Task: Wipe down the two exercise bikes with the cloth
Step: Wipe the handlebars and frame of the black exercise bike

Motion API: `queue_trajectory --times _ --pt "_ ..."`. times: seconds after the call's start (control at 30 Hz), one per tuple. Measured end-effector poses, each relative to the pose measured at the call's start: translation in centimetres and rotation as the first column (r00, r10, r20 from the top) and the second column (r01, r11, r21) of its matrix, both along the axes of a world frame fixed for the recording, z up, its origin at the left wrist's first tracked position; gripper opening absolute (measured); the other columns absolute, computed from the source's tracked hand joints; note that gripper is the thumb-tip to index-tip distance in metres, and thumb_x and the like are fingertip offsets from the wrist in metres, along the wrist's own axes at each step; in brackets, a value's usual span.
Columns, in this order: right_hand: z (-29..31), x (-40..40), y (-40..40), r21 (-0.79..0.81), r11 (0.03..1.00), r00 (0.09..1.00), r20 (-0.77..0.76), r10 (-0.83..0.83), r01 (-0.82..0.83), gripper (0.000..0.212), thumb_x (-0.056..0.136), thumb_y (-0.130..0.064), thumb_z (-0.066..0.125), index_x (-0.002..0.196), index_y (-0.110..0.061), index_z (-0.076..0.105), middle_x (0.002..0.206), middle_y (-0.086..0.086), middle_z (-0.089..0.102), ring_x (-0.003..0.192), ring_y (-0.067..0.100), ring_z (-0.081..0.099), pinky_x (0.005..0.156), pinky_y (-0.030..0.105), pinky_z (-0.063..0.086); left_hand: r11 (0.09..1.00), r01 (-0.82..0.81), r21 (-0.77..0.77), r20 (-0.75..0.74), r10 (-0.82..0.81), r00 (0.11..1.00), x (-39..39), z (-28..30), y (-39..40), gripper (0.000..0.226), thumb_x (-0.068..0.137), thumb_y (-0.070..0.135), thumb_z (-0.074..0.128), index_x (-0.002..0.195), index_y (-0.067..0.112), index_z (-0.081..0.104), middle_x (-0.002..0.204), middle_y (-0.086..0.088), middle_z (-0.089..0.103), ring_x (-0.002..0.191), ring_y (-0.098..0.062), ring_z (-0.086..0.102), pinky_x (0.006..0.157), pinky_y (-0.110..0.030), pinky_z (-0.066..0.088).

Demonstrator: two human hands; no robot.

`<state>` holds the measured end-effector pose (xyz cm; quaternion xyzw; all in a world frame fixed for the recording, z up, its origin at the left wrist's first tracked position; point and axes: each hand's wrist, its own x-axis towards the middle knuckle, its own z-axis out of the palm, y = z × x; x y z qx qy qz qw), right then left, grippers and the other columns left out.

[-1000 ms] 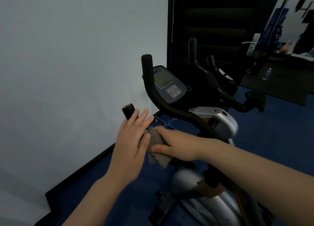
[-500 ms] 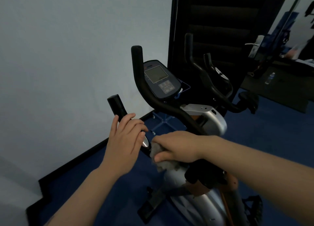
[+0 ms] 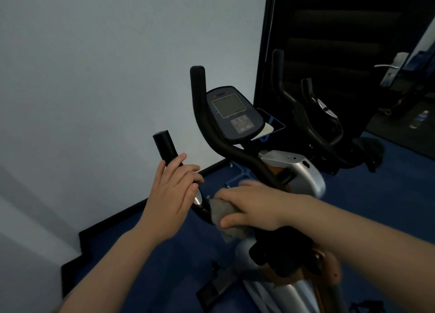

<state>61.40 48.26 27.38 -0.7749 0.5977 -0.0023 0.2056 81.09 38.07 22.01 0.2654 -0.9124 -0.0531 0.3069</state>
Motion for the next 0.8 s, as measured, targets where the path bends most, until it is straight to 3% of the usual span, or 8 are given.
queue_trajectory --times 0.07,0.17,0.3,0.4,0.47,0.57,0.7,0.8 --pt "-0.2 -0.7 0.4 -0.038 0.999 0.998 -0.068 -0.01 0.007 0.052 0.092 -0.062 0.045 0.132 -0.03 0.039 0.113 -0.004 0.057 0.109 0.016 0.05 0.11 0.032 0.019 1.0 -0.003 0.025 0.013 0.003 1.0 0.0 0.2 0.3 0.04 0.105 0.03 0.022 0.118 0.024 0.06 0.139 0.008 0.049 0.149 -0.011 0.014 0.122 -0.04 0.004" --pt "-1.1 1.6 0.0 -0.114 0.993 0.976 -0.215 -0.03 0.005 0.063 0.094 -0.067 0.031 0.137 -0.021 0.034 0.119 0.006 0.056 0.105 0.025 0.052 0.092 0.037 0.033 0.999 0.003 0.05 0.088 -0.007 0.996 0.3 0.6 0.4 0.047 0.106 0.036 0.018 0.14 0.023 0.047 0.159 0.009 0.023 0.151 -0.011 0.001 0.122 -0.034 -0.004" --pt "-1.7 5.6 -1.1 -0.118 0.984 0.988 -0.067 -0.139 0.131 0.032 0.101 -0.05 0.039 0.123 -0.029 0.033 0.113 0.005 0.054 0.094 0.025 0.057 0.075 0.037 0.045 1.0 -0.012 0.004 0.098 0.012 0.995 1.7 2.1 -1.0 0.049 0.106 0.037 0.021 0.153 0.026 0.024 0.164 0.008 -0.001 0.151 -0.014 -0.006 0.12 -0.028 -0.011" --pt "-2.0 7.9 -1.5 -0.152 0.893 0.899 0.192 -0.394 0.424 0.031 0.101 -0.051 0.035 0.121 -0.027 0.034 0.114 0.003 0.056 0.097 0.023 0.058 0.077 0.036 0.046 0.995 -0.052 0.085 -0.07 0.058 0.996 2.5 3.5 -2.4 0.049 0.105 0.03 0.024 0.153 0.022 0.024 0.164 0.006 0.005 0.151 -0.014 -0.001 0.121 -0.027 -0.005" --pt "-2.3 8.8 -1.1 -0.188 0.812 0.826 0.255 -0.502 0.552 0.042 0.098 -0.059 0.029 0.12 -0.023 0.036 0.113 0.0 0.058 0.096 0.02 0.058 0.075 0.032 0.038 0.988 -0.009 0.152 -0.13 0.029 0.991 2.8 4.1 -2.9 0.049 0.105 0.03 0.025 0.153 0.019 0.026 0.163 0.008 0.011 0.151 -0.011 0.007 0.122 -0.029 0.003" --pt "-2.0 9.5 -1.5 -0.147 0.756 0.759 0.283 -0.586 0.638 0.048 0.096 -0.062 0.028 0.123 -0.024 0.036 0.117 -0.002 0.058 0.1 0.017 0.059 0.082 0.03 0.042 0.971 0.064 0.232 -0.182 -0.021 0.983 3.5 4.6 -3.6 0.047 0.105 0.029 0.027 0.151 0.019 0.032 0.159 0.013 0.025 0.147 -0.006 0.021 0.121 -0.029 0.016" --pt "0.3 10.7 -6.3 -0.079 0.734 0.679 0.459 -0.574 0.674 0.047 0.099 -0.057 0.031 0.126 -0.019 0.04 0.121 0.005 0.058 0.105 0.024 0.059 0.087 0.039 0.048 0.947 0.141 0.289 -0.259 -0.065 0.964 4.2 5.4 -4.6 0.043 0.104 0.022 0.032 0.145 0.018 0.042 0.151 0.016 0.038 0.141 -0.001 0.032 0.118 -0.028 0.023" --pt "0.4 10.5 -6.9 -0.05 0.748 0.654 0.526 -0.544 0.662 0.041 0.099 -0.055 0.033 0.122 -0.022 0.042 0.114 0.0 0.059 0.096 0.02 0.06 0.082 0.039 0.049 0.923 0.198 0.331 -0.293 -0.099 0.951 4.5 5.6 -4.9 0.041 0.103 0.022 0.033 0.142 0.02 0.046 0.148 0.015 0.043 0.139 -0.001 0.037 0.116 -0.023 0.027"
